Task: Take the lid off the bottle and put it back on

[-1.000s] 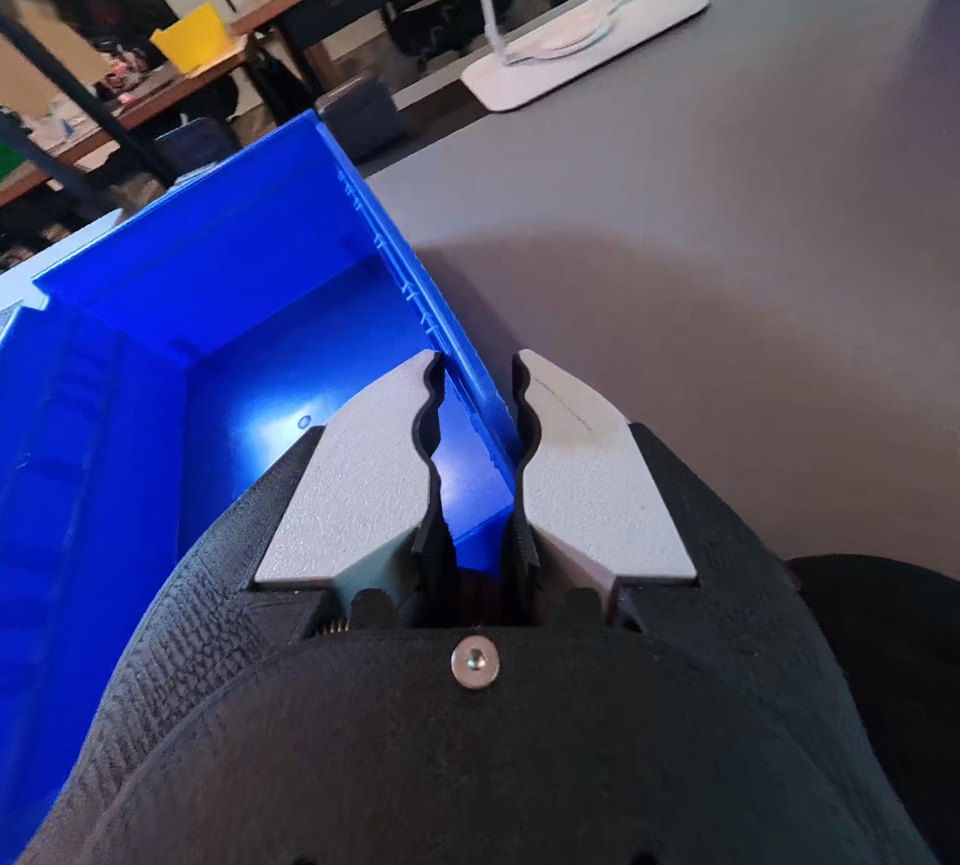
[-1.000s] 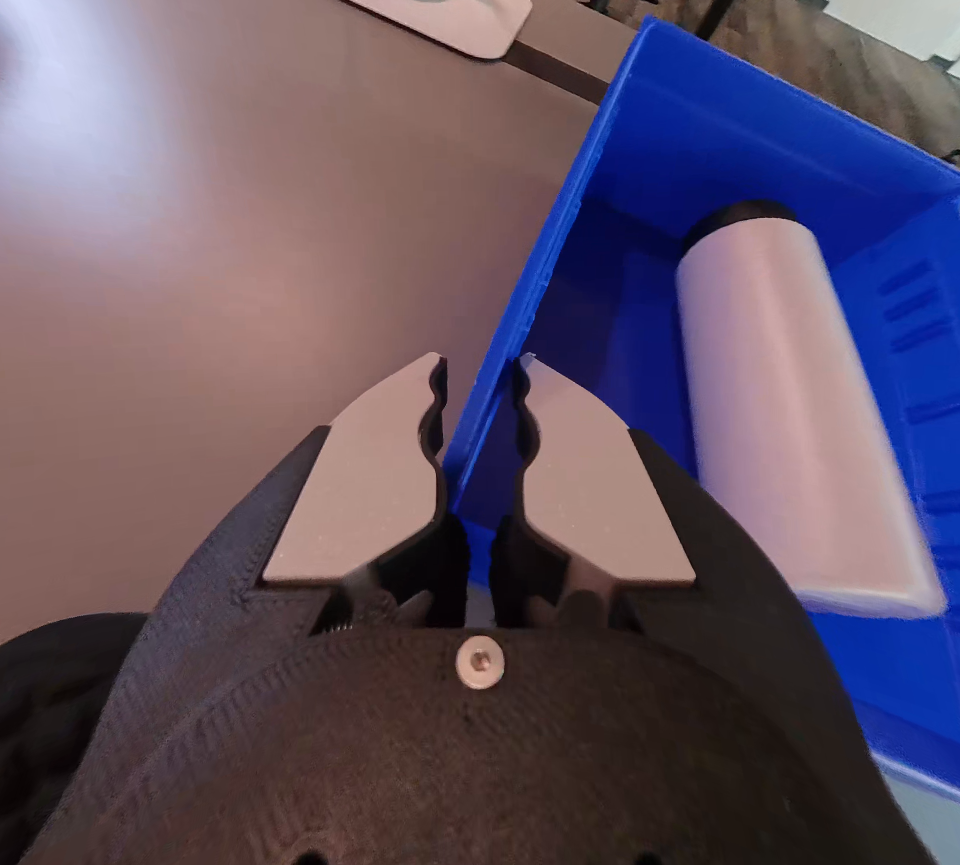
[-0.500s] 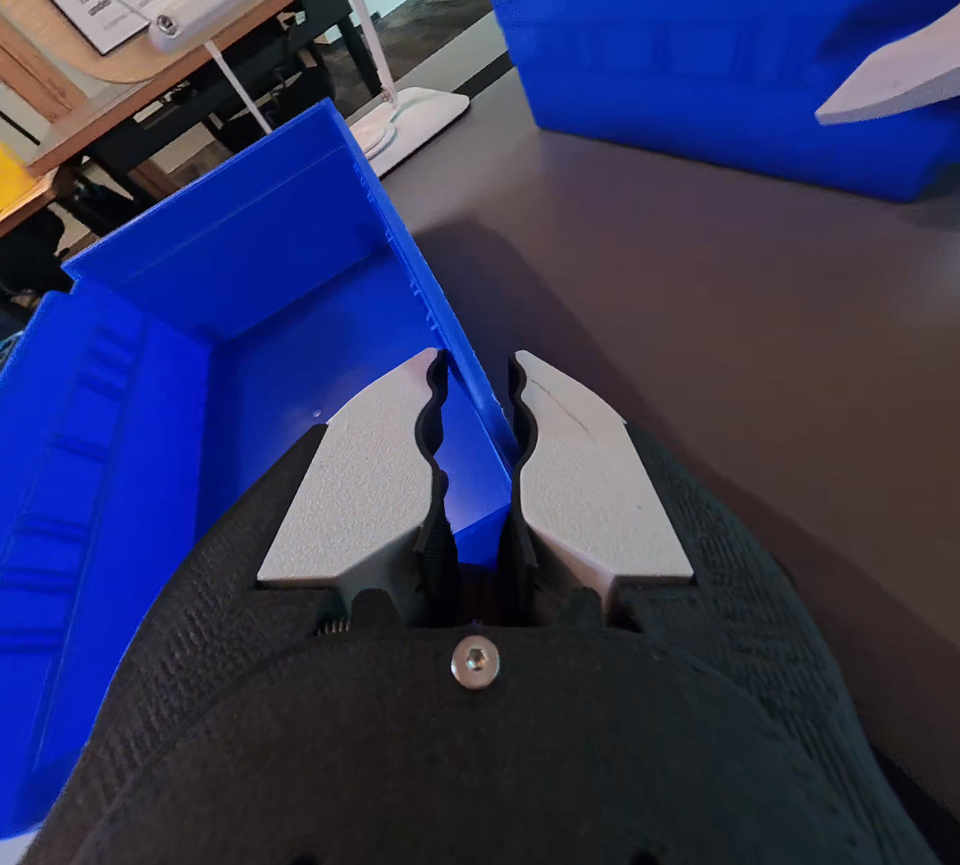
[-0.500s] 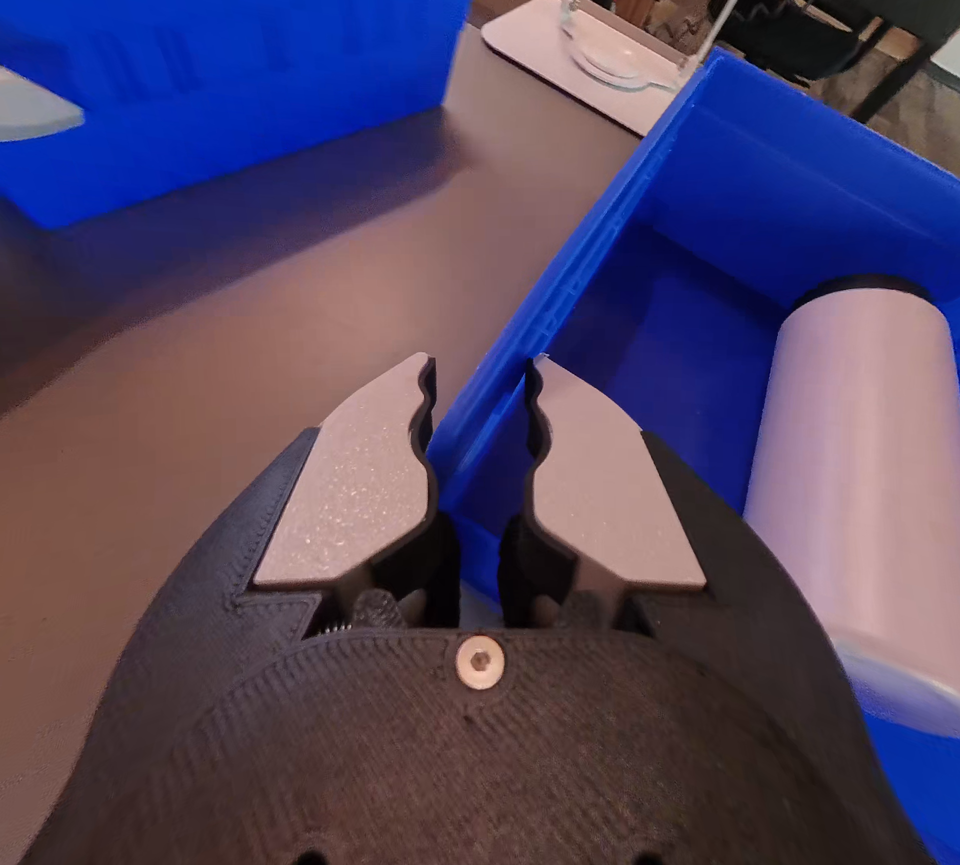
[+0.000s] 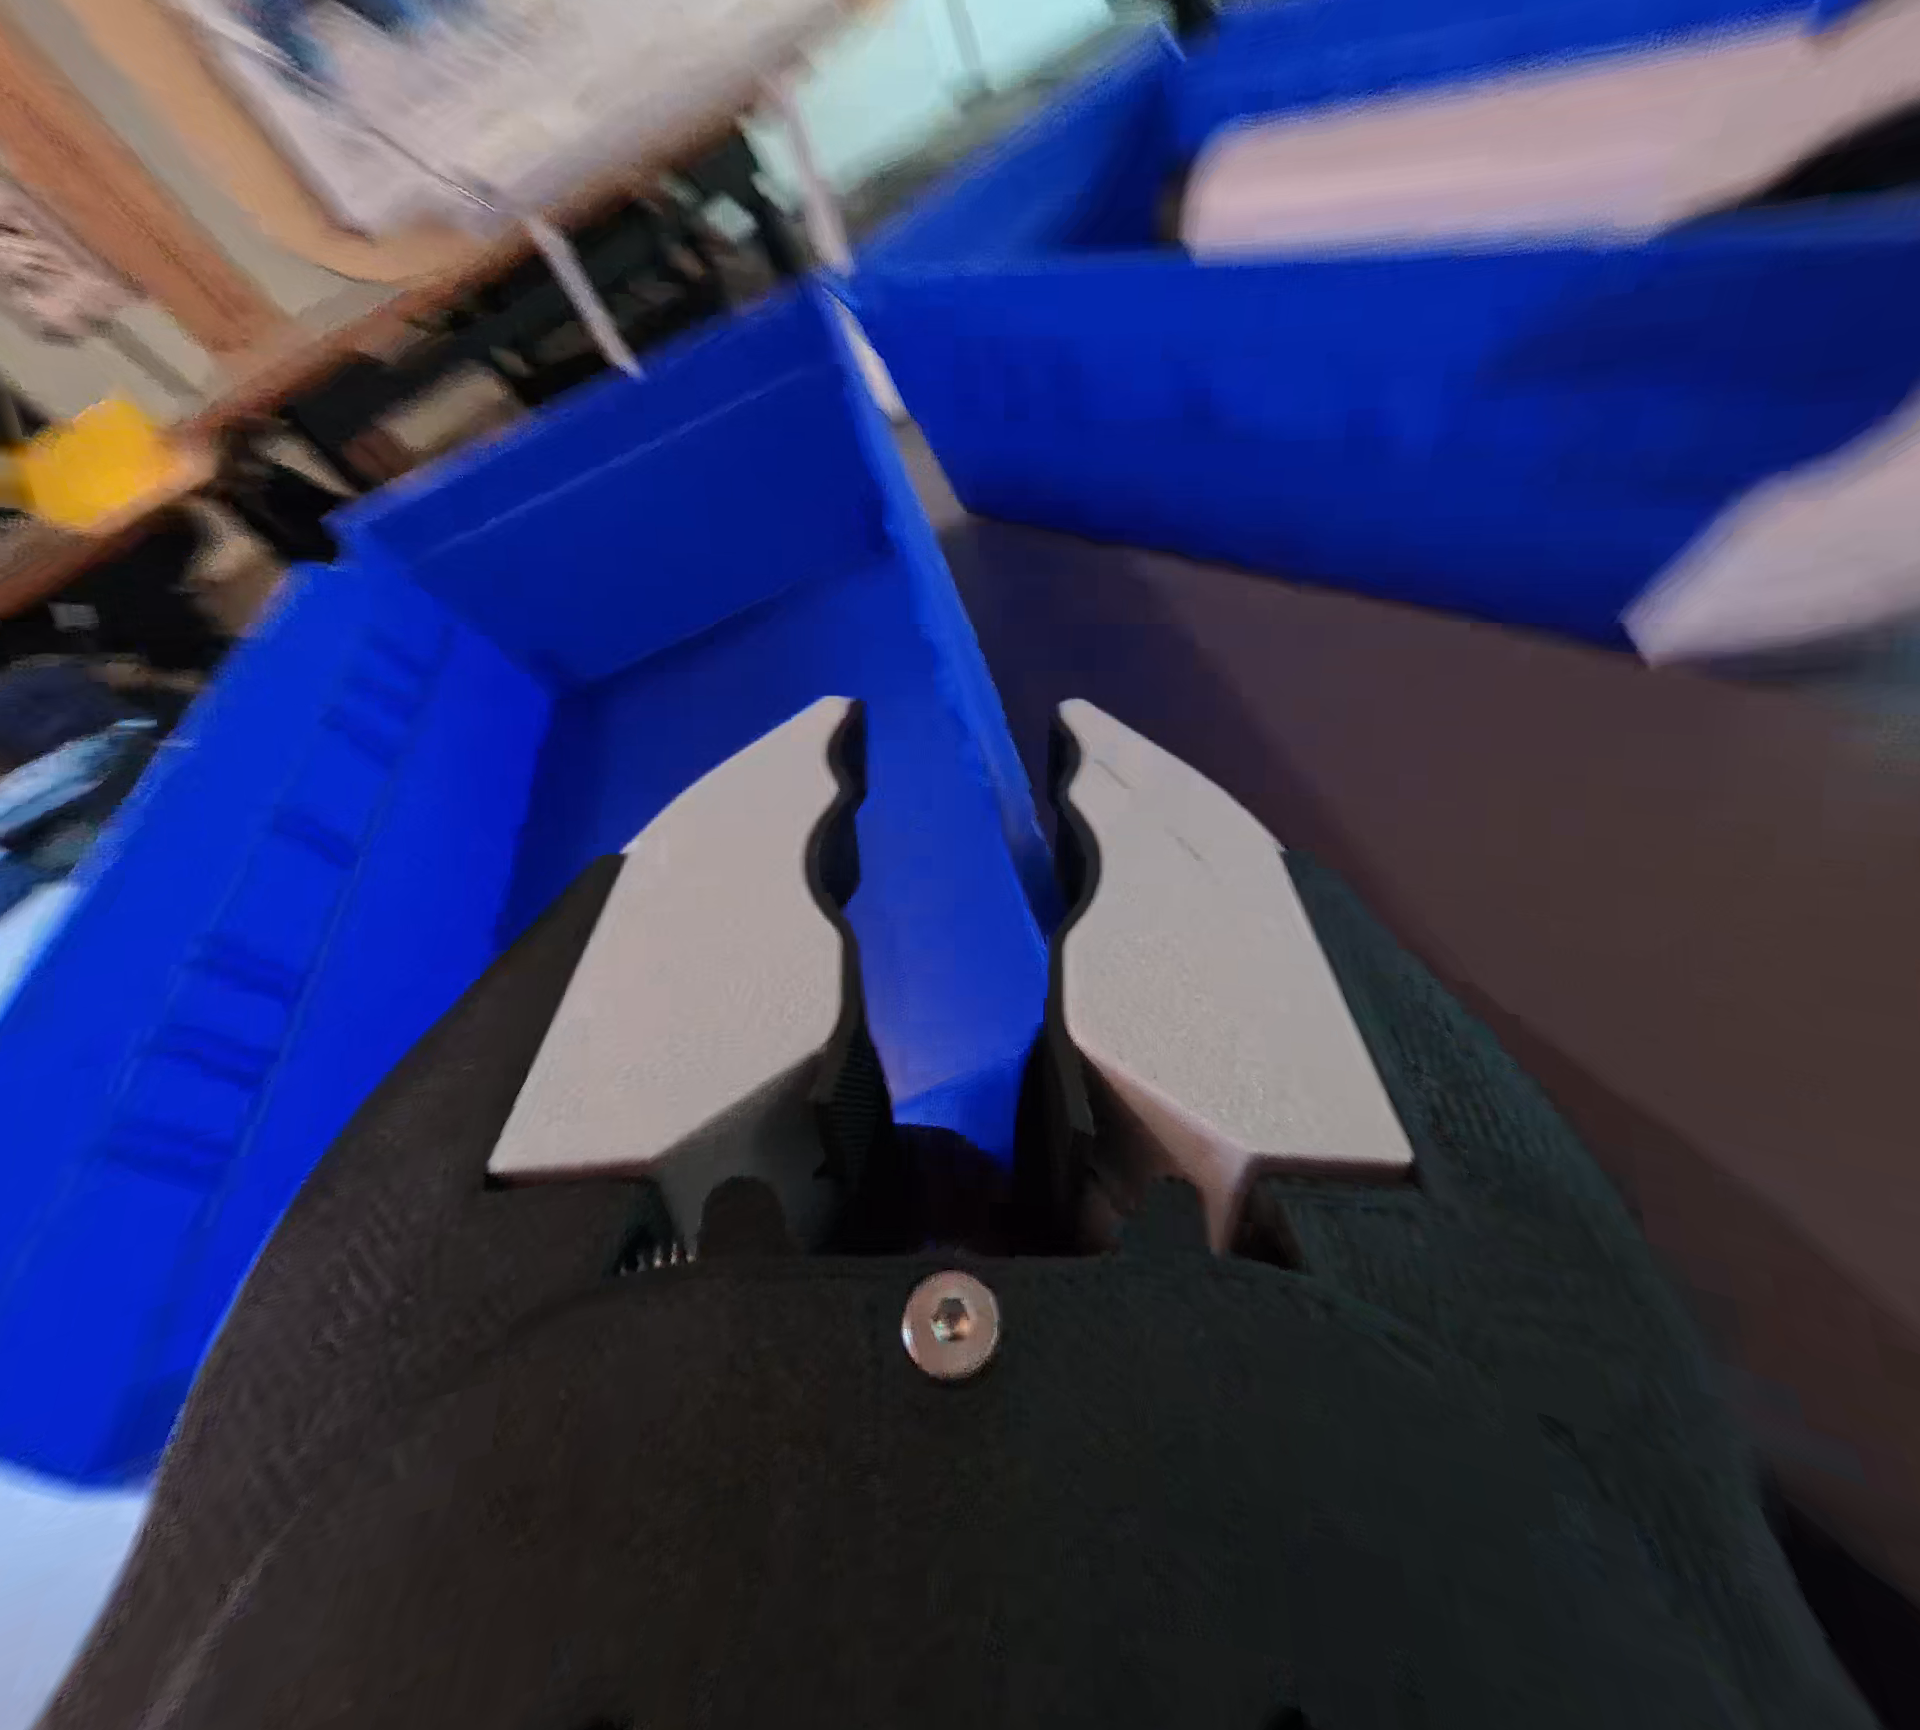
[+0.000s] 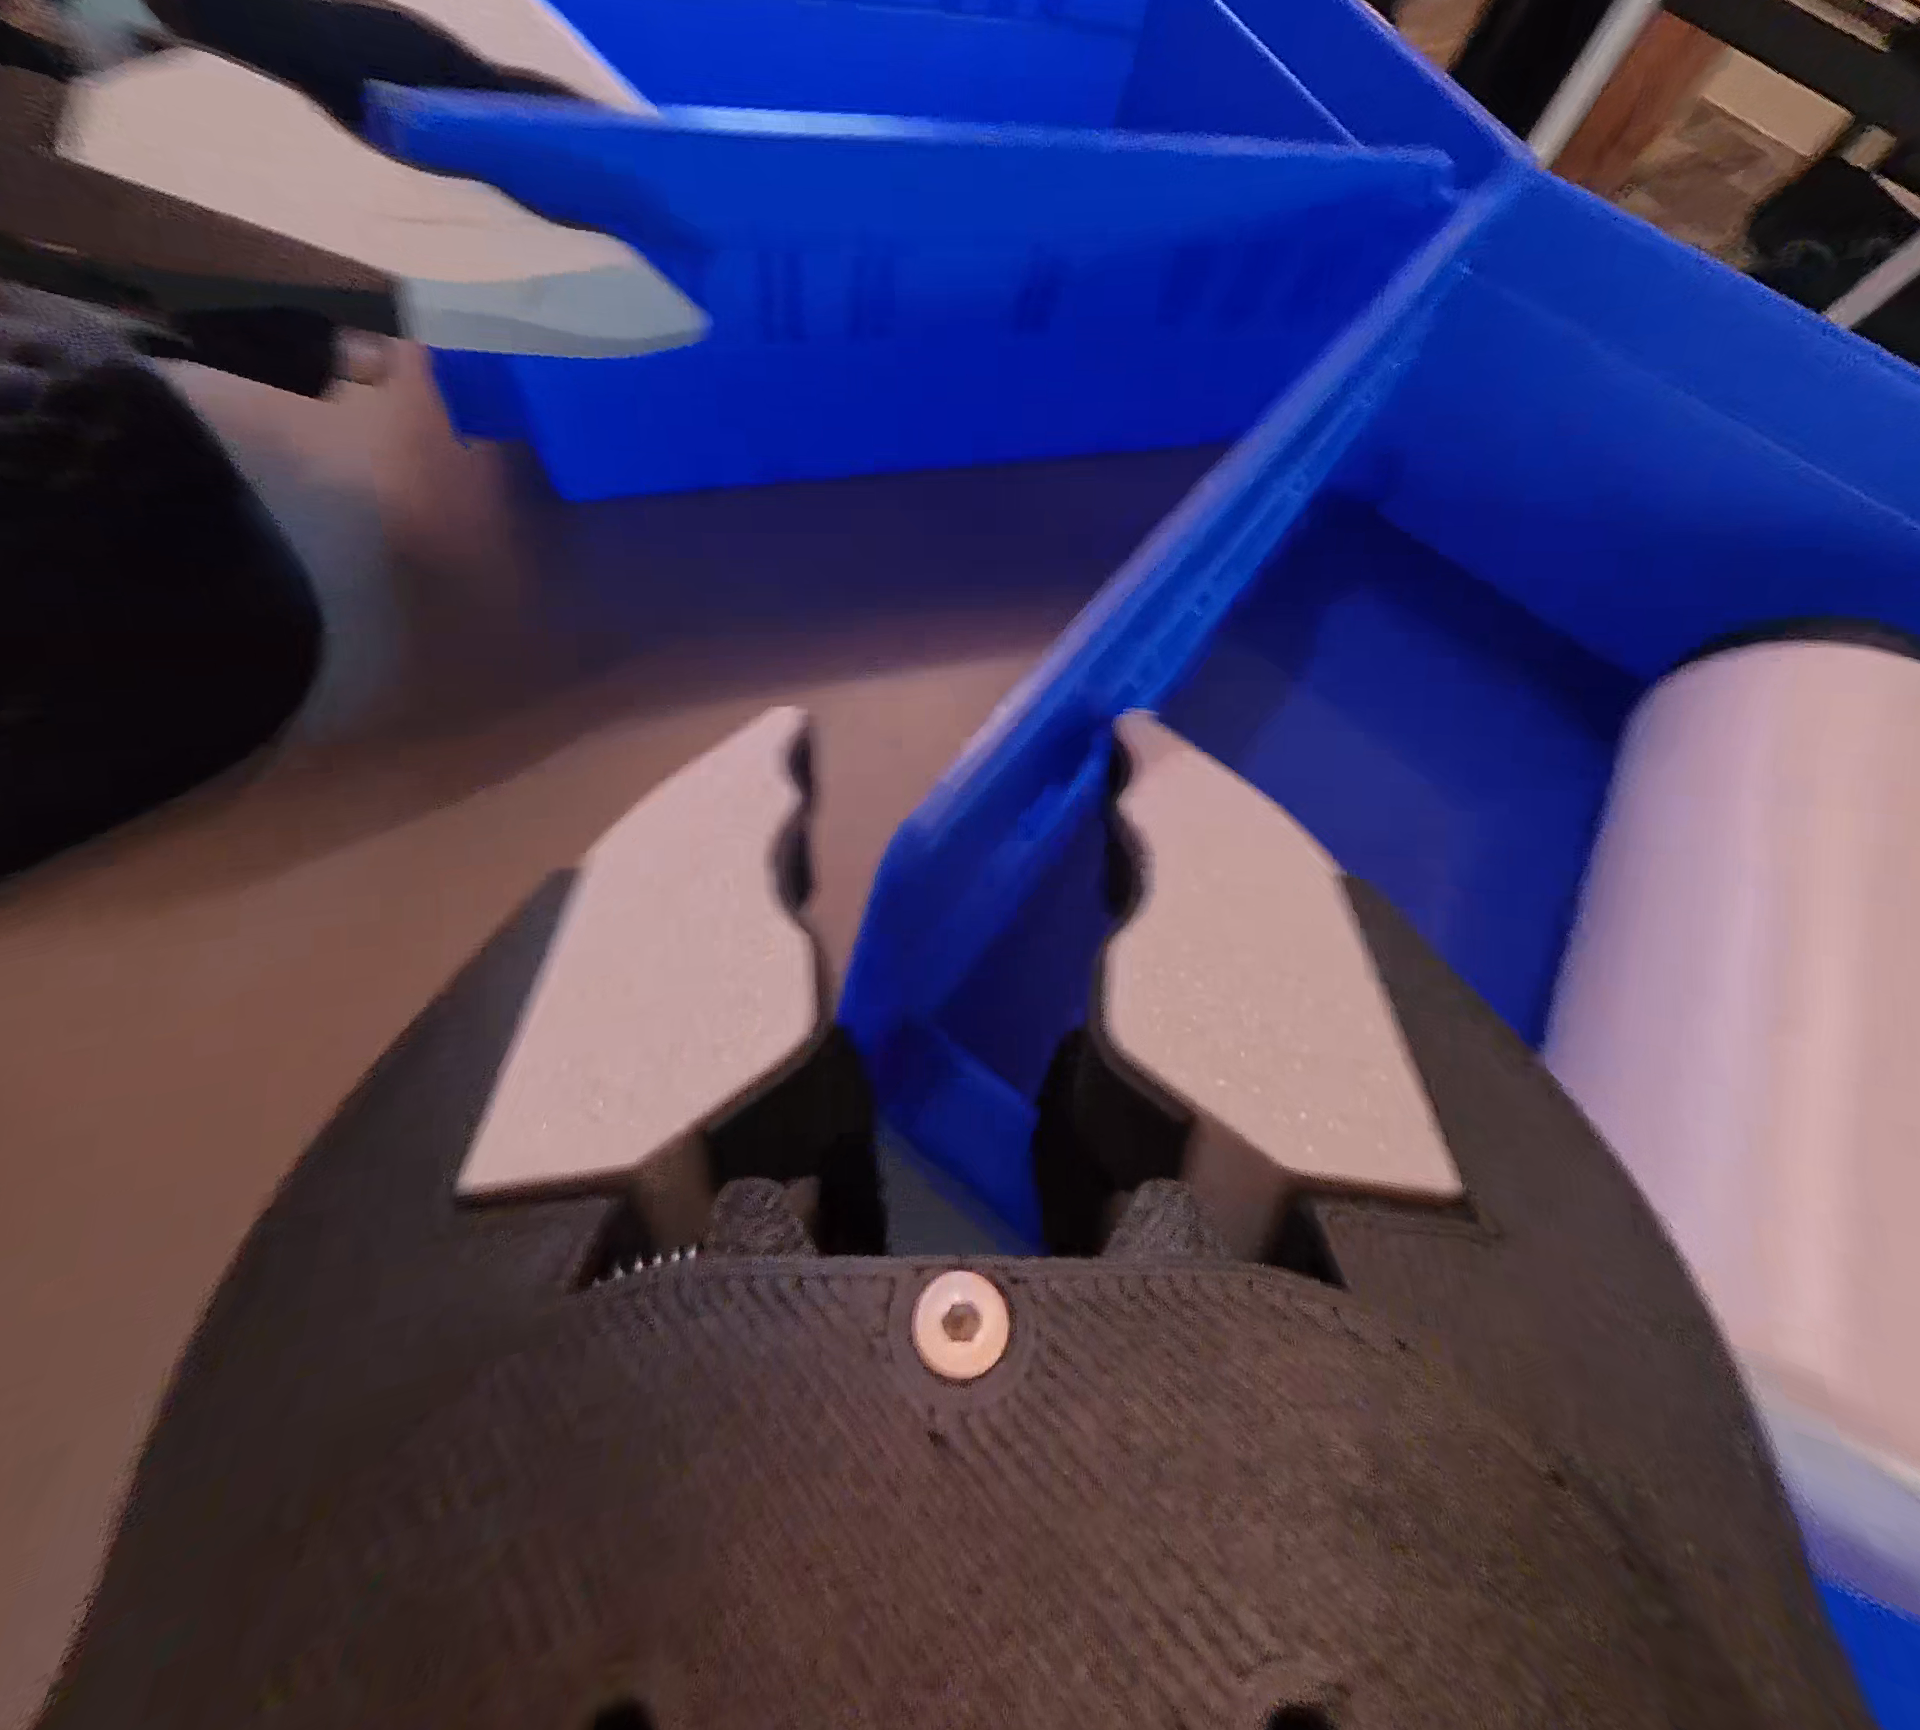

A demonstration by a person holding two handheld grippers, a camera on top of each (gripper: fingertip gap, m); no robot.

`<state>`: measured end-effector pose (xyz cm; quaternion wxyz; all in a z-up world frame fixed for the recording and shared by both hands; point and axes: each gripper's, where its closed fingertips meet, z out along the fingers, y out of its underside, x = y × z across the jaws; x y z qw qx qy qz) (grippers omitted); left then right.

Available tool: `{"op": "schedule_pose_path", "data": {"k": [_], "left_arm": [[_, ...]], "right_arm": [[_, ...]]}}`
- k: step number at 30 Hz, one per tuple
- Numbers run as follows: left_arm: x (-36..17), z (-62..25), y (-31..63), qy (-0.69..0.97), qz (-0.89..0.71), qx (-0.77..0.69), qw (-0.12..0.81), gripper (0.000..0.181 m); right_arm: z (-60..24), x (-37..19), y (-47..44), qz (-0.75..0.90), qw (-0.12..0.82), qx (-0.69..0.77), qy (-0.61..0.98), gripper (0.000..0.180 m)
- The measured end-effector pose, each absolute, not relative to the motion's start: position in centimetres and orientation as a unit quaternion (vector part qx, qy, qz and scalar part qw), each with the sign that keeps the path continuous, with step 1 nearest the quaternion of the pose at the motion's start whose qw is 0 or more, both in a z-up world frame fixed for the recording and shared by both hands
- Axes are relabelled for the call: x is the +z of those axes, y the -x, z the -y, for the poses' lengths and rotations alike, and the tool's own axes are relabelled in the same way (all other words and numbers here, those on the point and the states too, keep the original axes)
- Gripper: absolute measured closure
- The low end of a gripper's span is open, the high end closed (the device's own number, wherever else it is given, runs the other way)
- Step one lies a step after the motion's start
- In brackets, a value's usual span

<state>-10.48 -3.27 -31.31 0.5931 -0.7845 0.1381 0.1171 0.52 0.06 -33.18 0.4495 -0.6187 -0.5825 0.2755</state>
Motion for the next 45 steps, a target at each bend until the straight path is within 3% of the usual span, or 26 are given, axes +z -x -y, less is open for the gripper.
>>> {"op": "schedule_pose_path", "data": {"k": [1,3,6,10,16,20,21,24,31,38,45], "left_arm": [[-29.5,3.5,10.7,0.755,-0.106,0.135,0.633,0.136],[-25.0,4.7,9.7,0.675,-0.053,0.137,0.723,0.126],[-21.4,6.0,5.4,0.609,-0.014,0.047,0.791,0.112],[-23.9,3.4,-0.1,0.655,-0.042,-0.051,0.752,0.087],[-29.2,-1.4,-3.4,0.743,-0.066,-0.031,0.665,0.092],[-32.0,-3.1,-4.3,0.795,-0.082,0.005,0.601,0.095],[-32.7,-3.3,-4.3,0.806,-0.08,0.005,0.587,0.1],[-33.2,-3.8,-2.6,0.818,-0.054,0.057,0.57,0.12],[-31.0,-3.7,0.3,0.802,0.031,0.04,0.595,0.154],[-23.4,-2.0,2.3,0.743,0.025,0.079,0.664,0.159],[-18.2,2.1,6.6,0.728,0.046,0.119,0.673,0.159]], "right_arm": [[0.7,-32.4,0.0,0.579,0.451,0.309,0.604,0.097],[1.0,-29.8,-0.2,0.549,0.48,0.362,0.581,0.071],[-1.8,-24.1,-3.5,0.44,0.597,0.396,0.541,0.063],[-9.2,-21.4,-12.5,0.27,0.696,0.321,0.583,0.065],[-15.2,-29.8,-18.8,0.285,0.585,0.189,0.735,0.077],[-14.0,-34.0,-16.6,0.351,0.482,0.212,0.774,0.114],[-13.4,-35.2,-16.2,0.384,0.449,0.199,0.782,0.134],[-13.3,-35.8,-16.7,0.411,0.444,0.135,0.785,0.168],[-11.8,-32.3,-15.7,0.409,0.501,0.123,0.753,0.172],[-9.5,-24.6,-14.6,0.386,0.604,0.093,0.691,0.172],[-6.4,-18.6,-10.2,0.404,0.634,0.1,0.651,0.172]]}}
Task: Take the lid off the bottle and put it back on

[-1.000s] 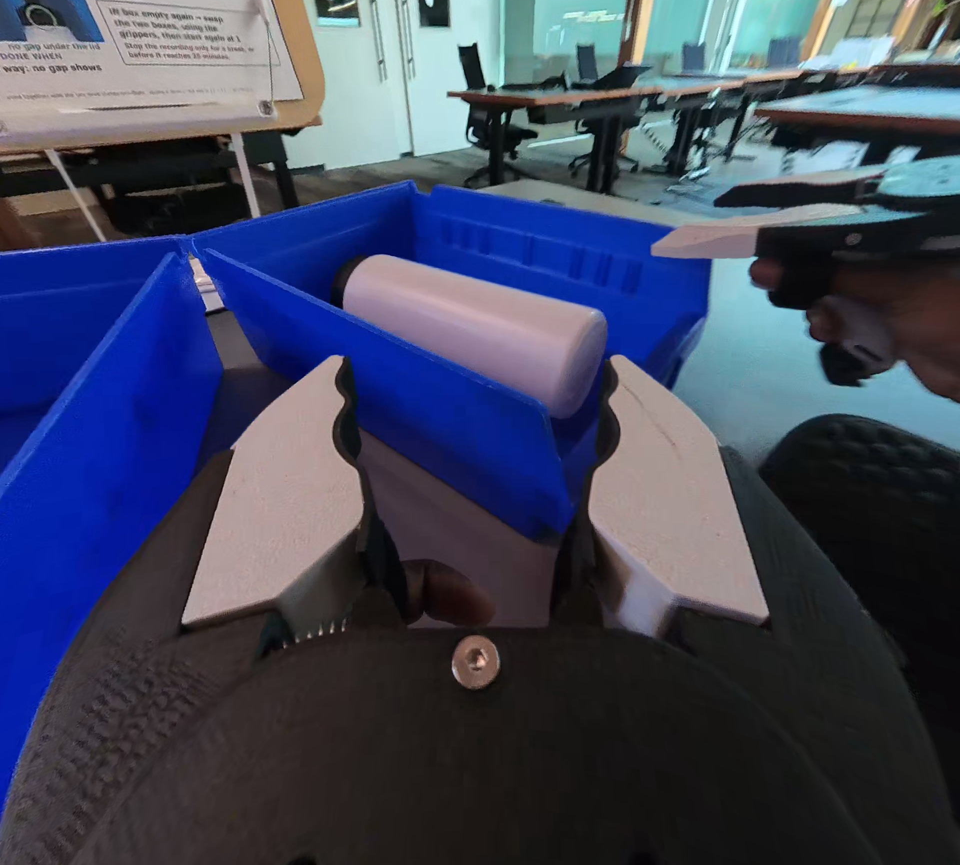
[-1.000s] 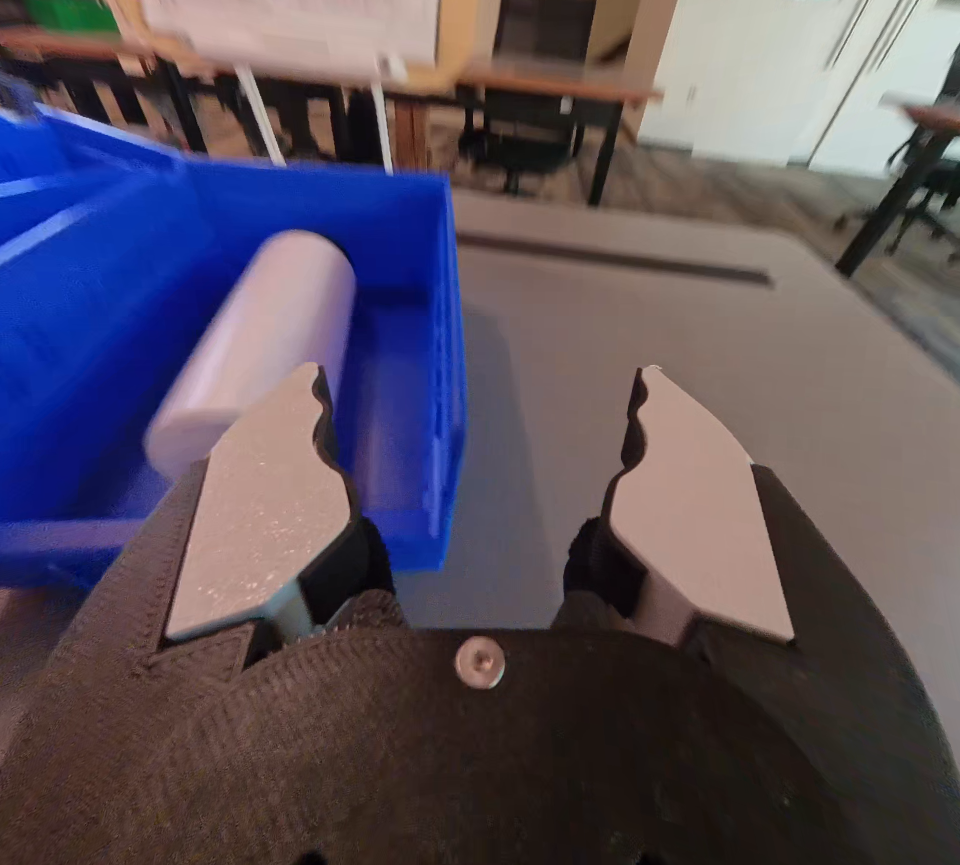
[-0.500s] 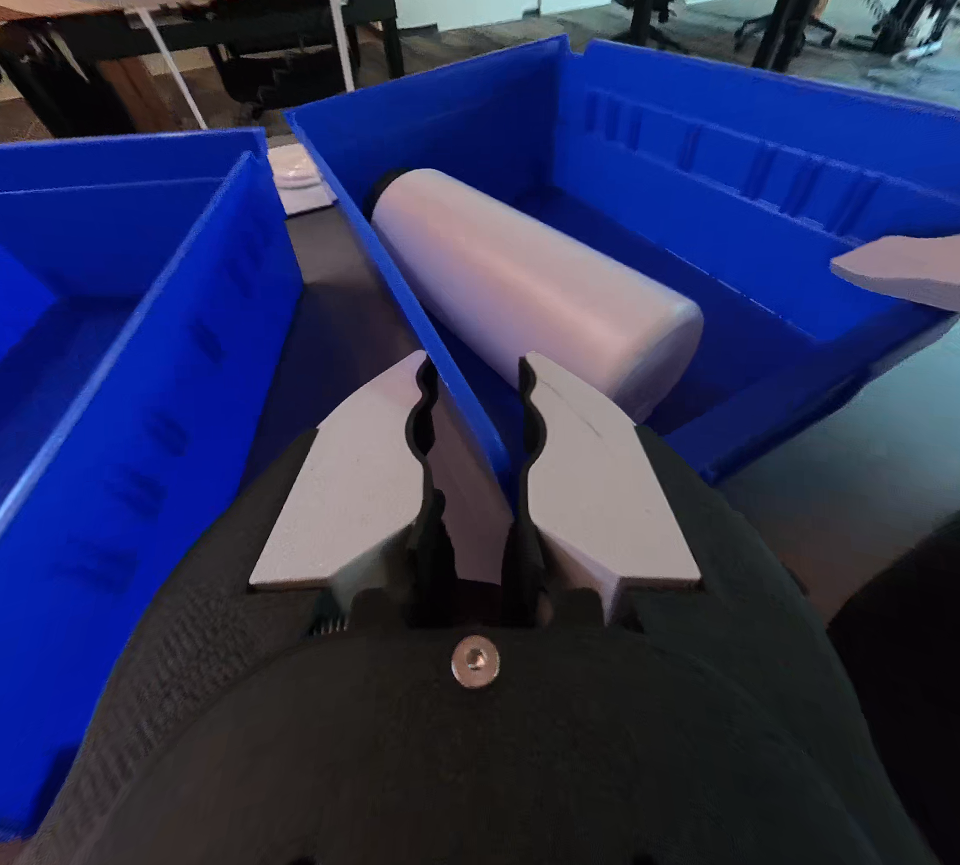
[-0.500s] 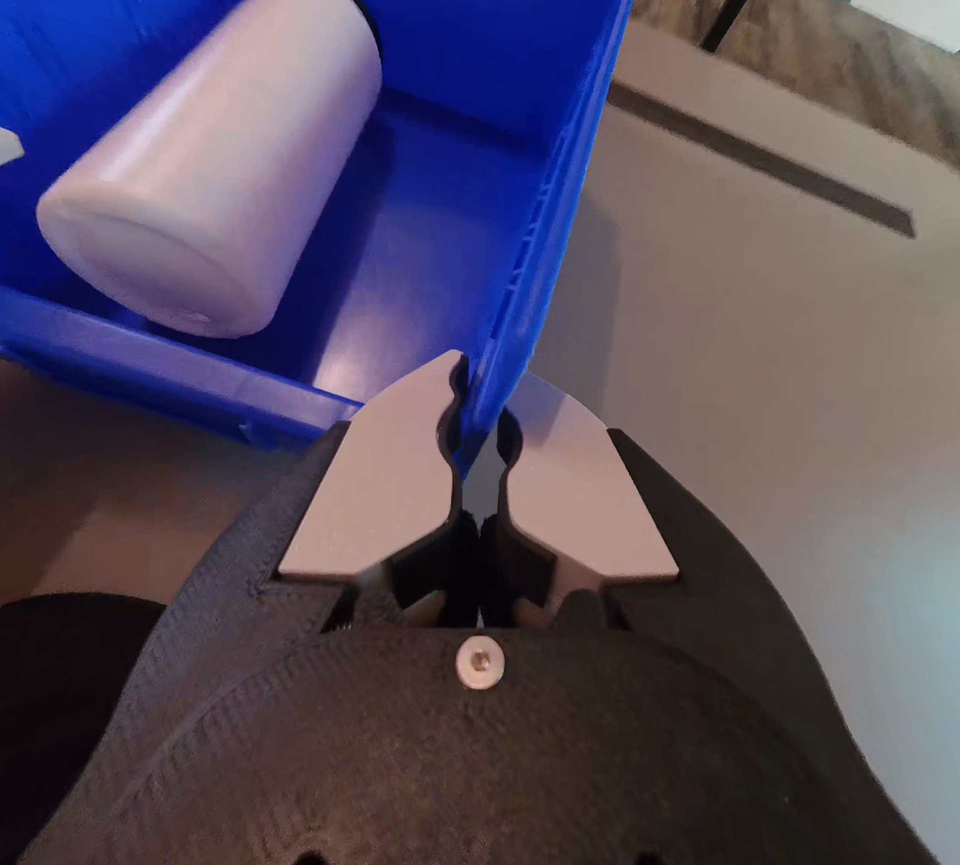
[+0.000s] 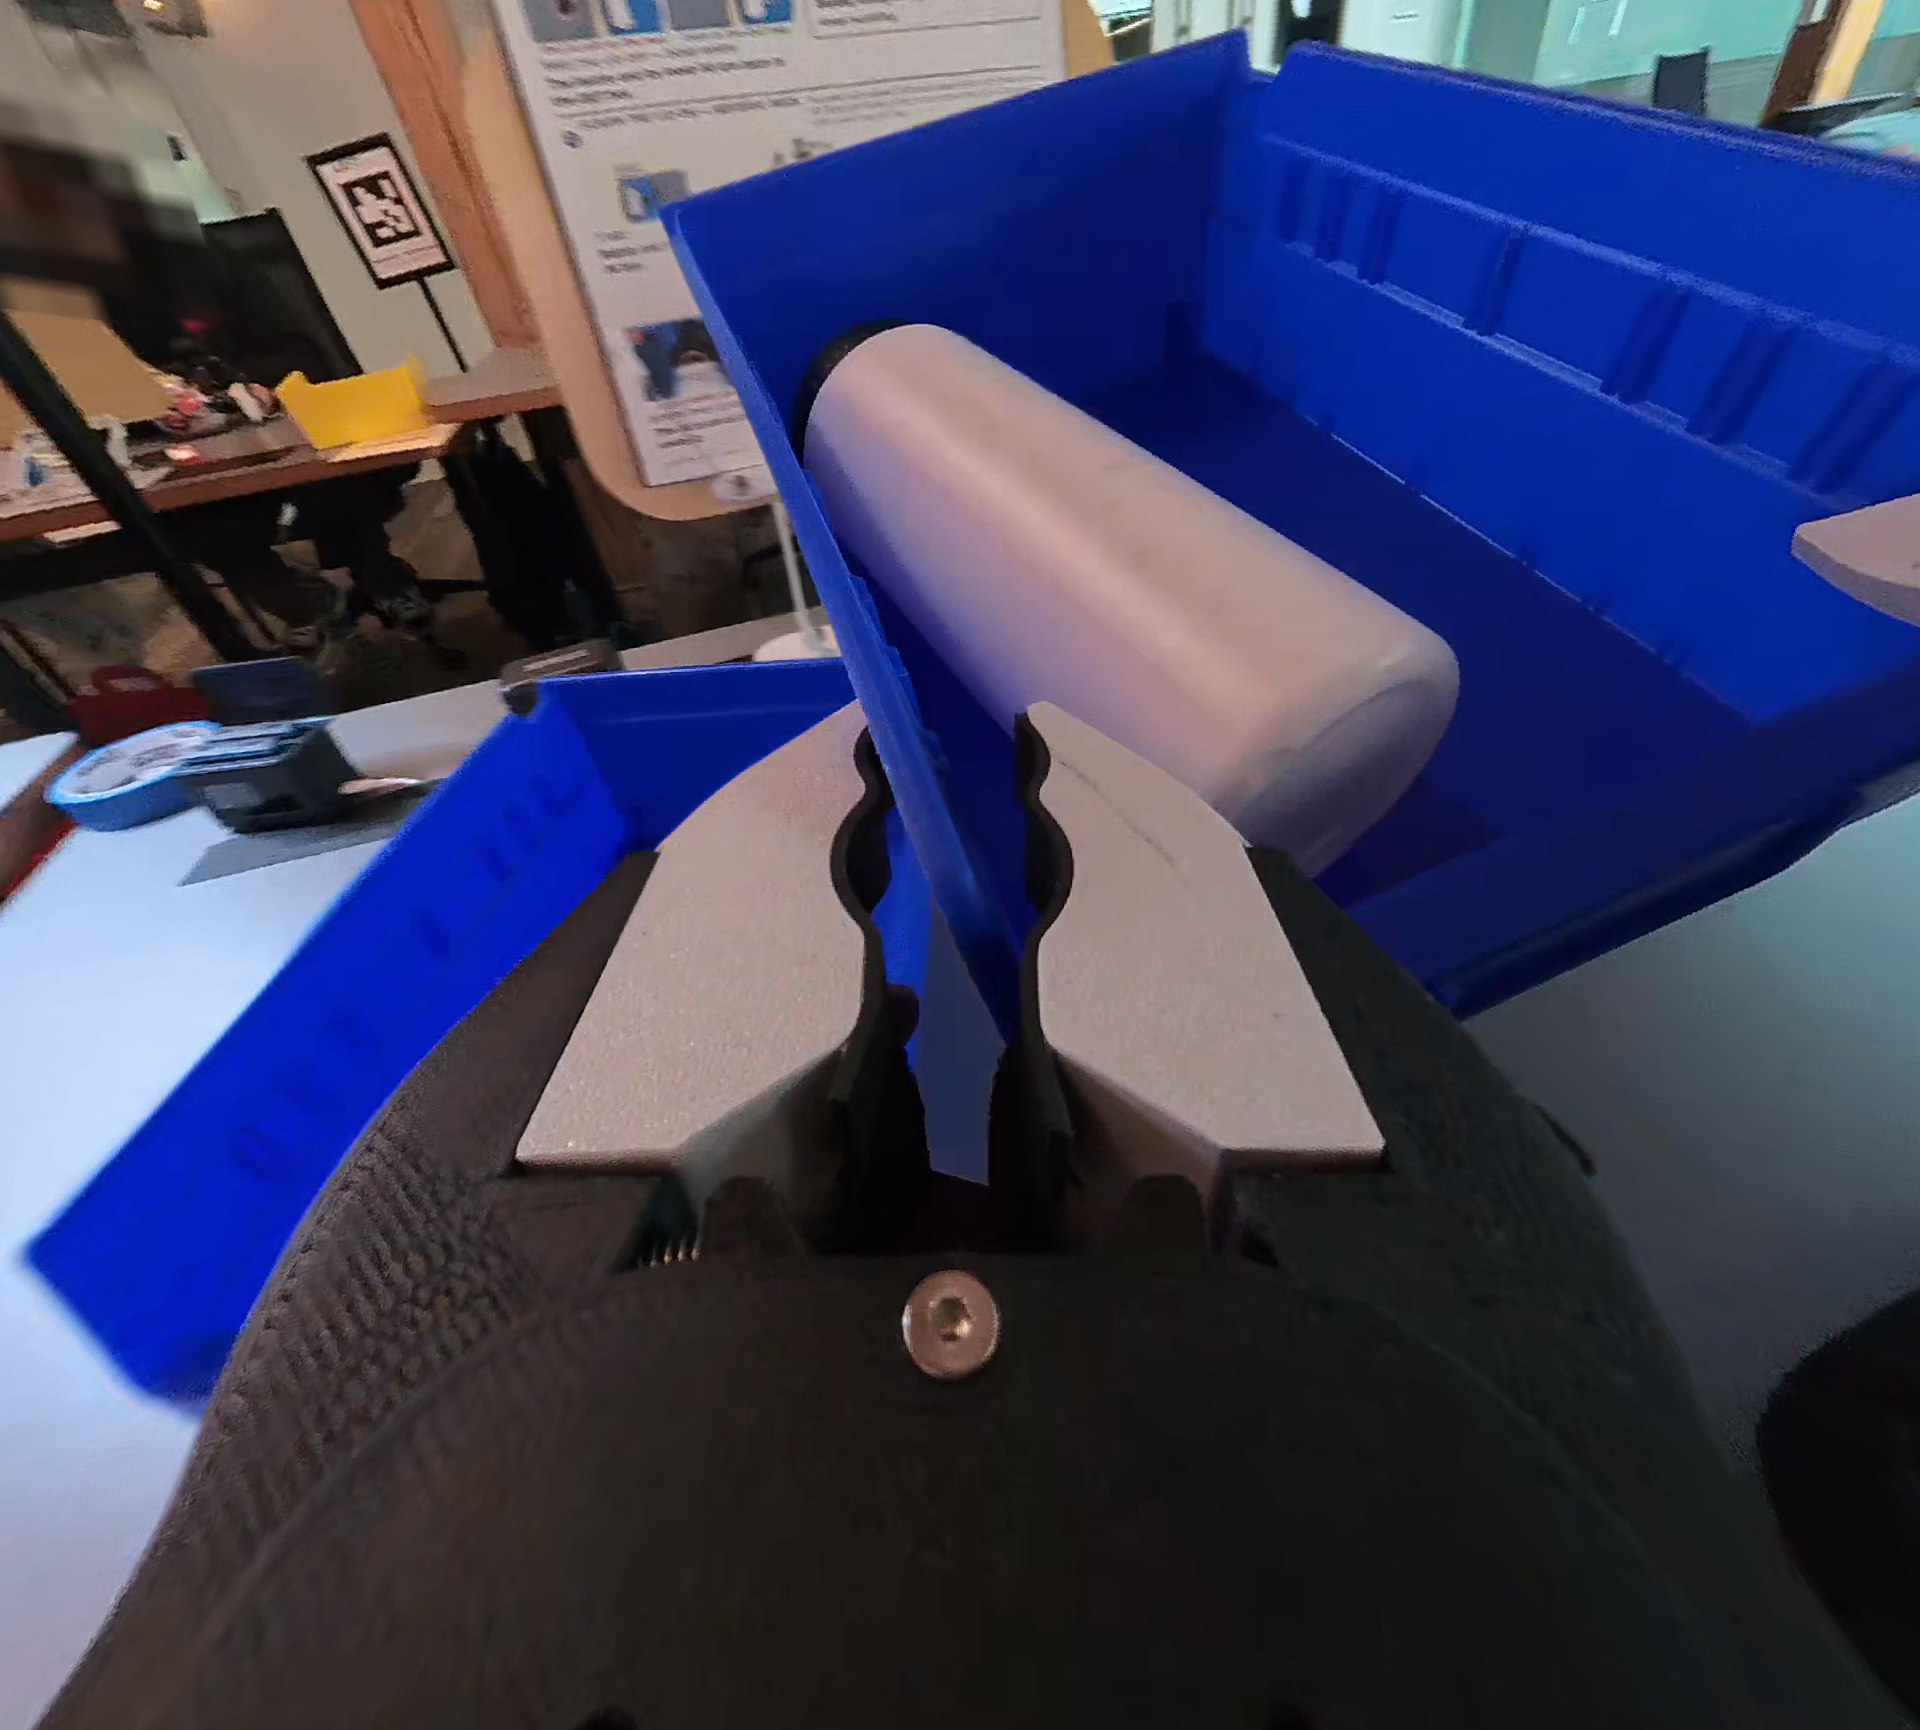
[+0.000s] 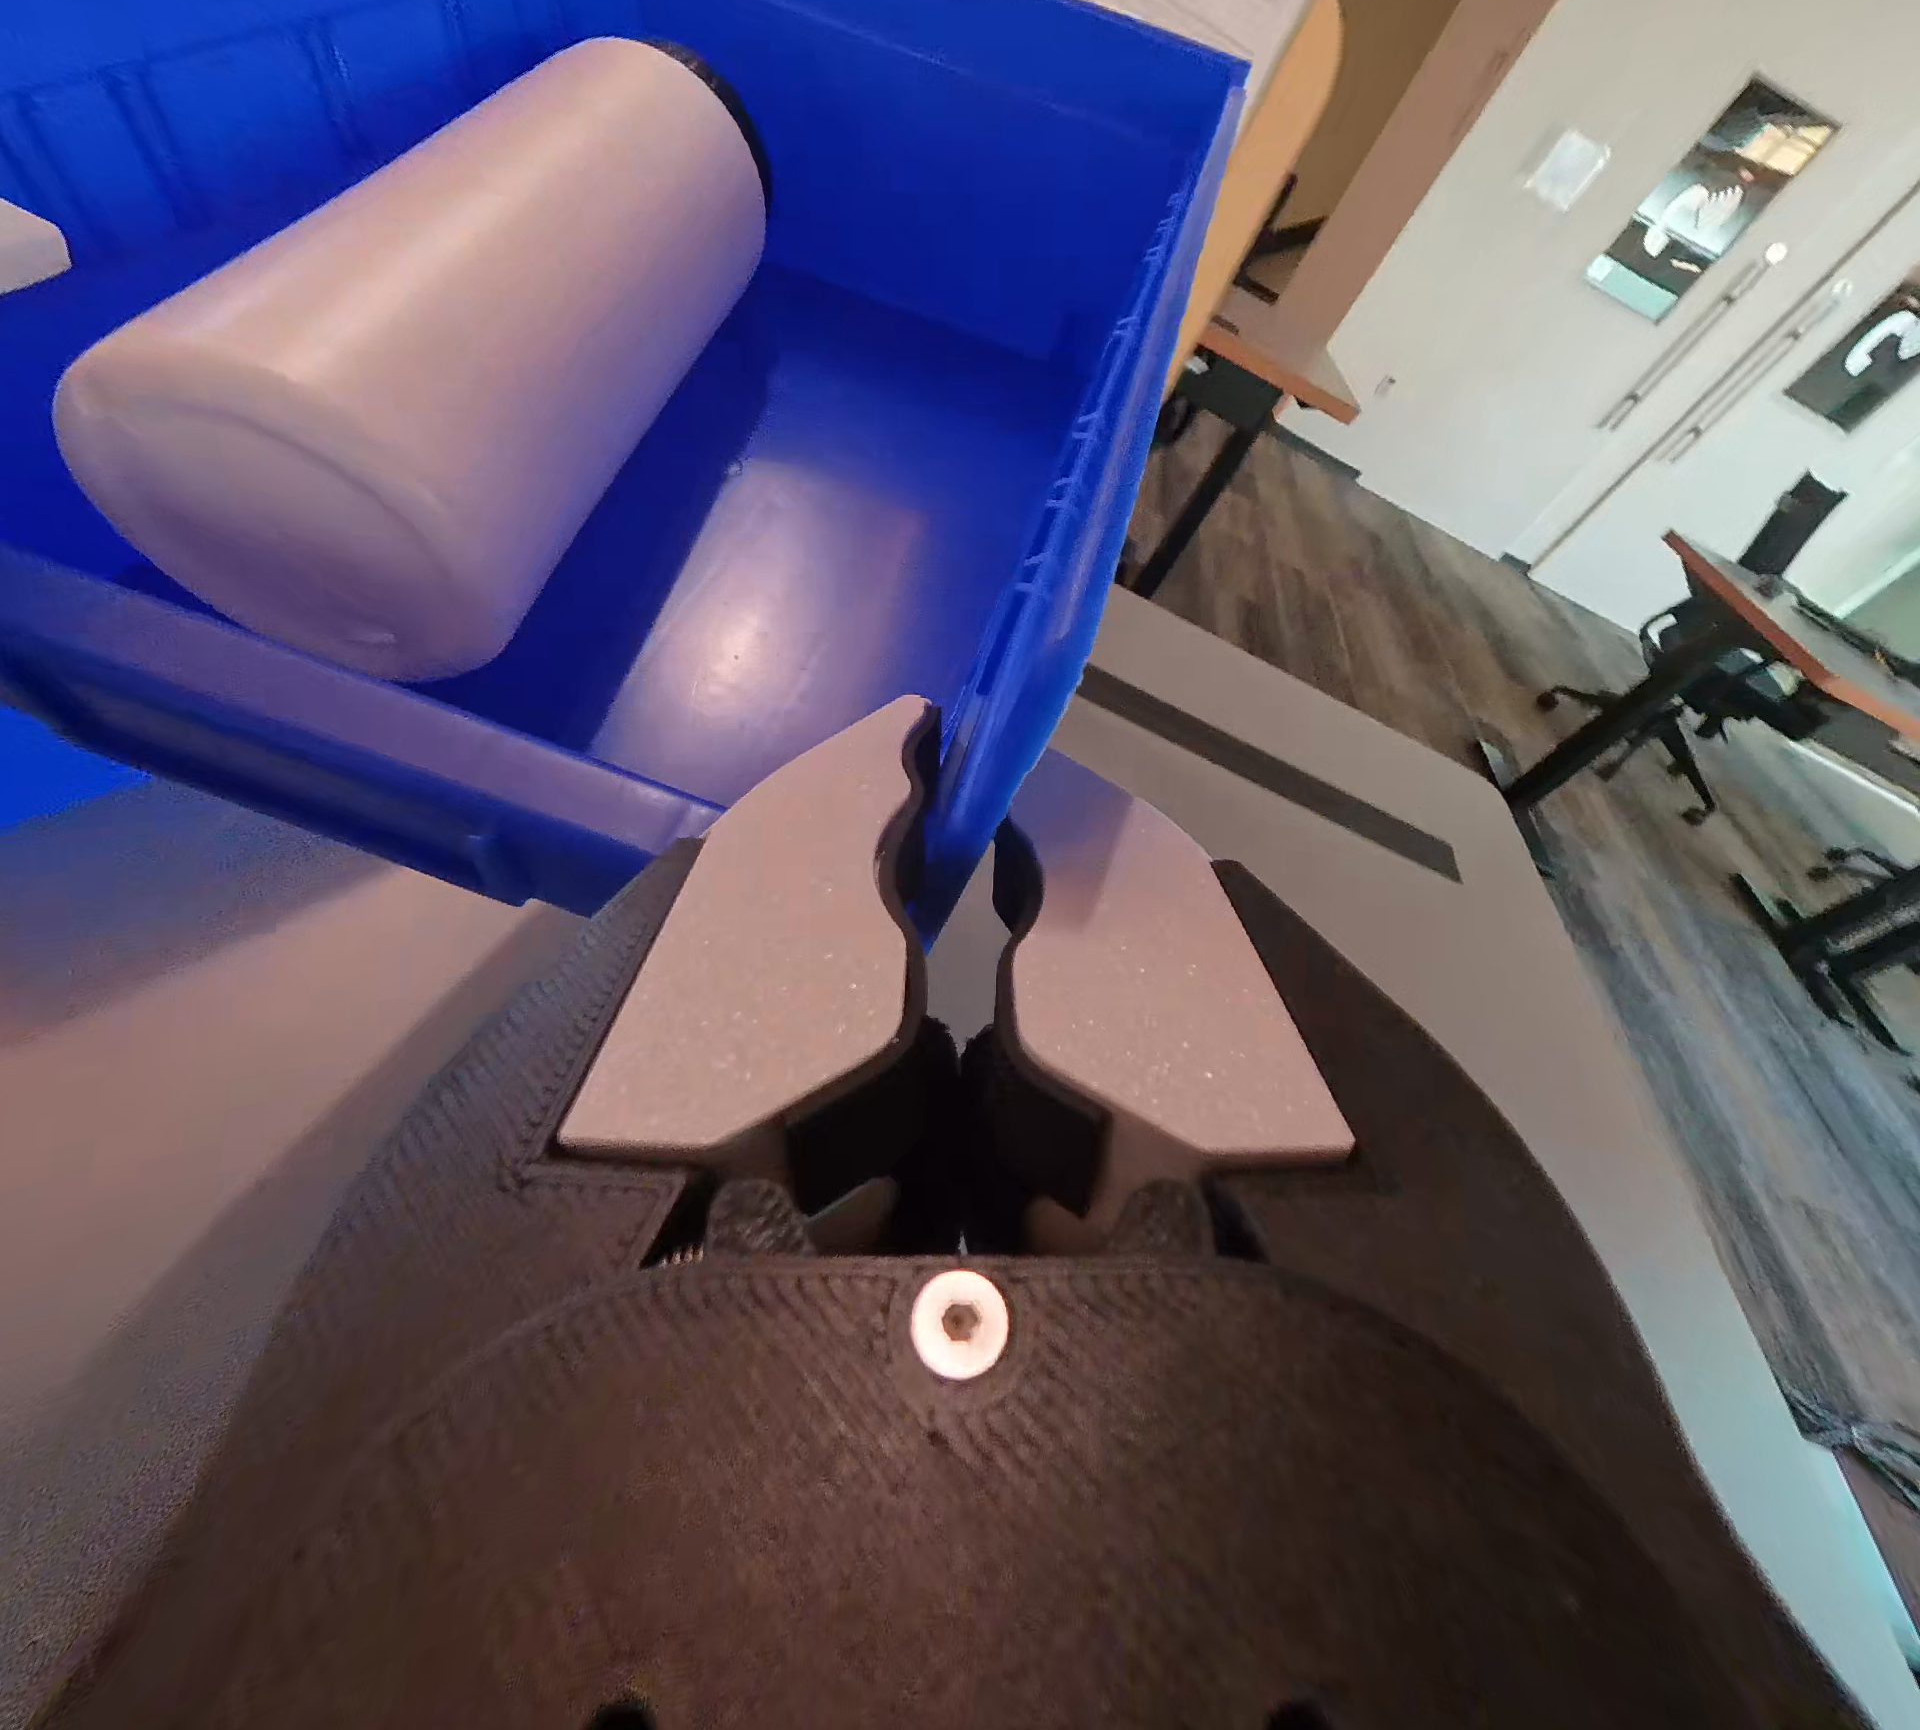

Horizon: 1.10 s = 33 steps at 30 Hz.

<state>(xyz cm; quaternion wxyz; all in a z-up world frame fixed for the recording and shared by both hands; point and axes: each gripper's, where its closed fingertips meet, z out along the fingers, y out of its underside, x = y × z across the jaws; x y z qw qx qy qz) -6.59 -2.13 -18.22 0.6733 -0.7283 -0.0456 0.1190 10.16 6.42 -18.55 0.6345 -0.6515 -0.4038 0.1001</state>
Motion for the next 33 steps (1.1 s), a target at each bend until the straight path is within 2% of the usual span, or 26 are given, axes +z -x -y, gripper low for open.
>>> {"op": "schedule_pose_path", "data": {"k": [10,18,27,33], "left_arm": [[-16.7,13.7,17.3,0.714,0.147,0.236,0.643,0.159],[-17.1,24.1,24.2,0.699,0.208,0.369,0.576,0.159],[-22.2,31.9,28.1,0.705,0.273,0.397,0.521,0.159],[-26.4,34.0,29.3,0.72,0.297,0.384,0.496,0.16]], "right_arm": [[0.3,-16.7,4.0,0.485,0.645,0.206,0.553,0.172],[7.9,-18.3,14.8,0.519,0.627,0.32,0.485,0.173],[15.0,-22.4,20.6,0.579,0.58,0.346,0.457,0.172],[17.5,-26.1,21.5,0.614,0.553,0.334,0.453,0.169]]}}
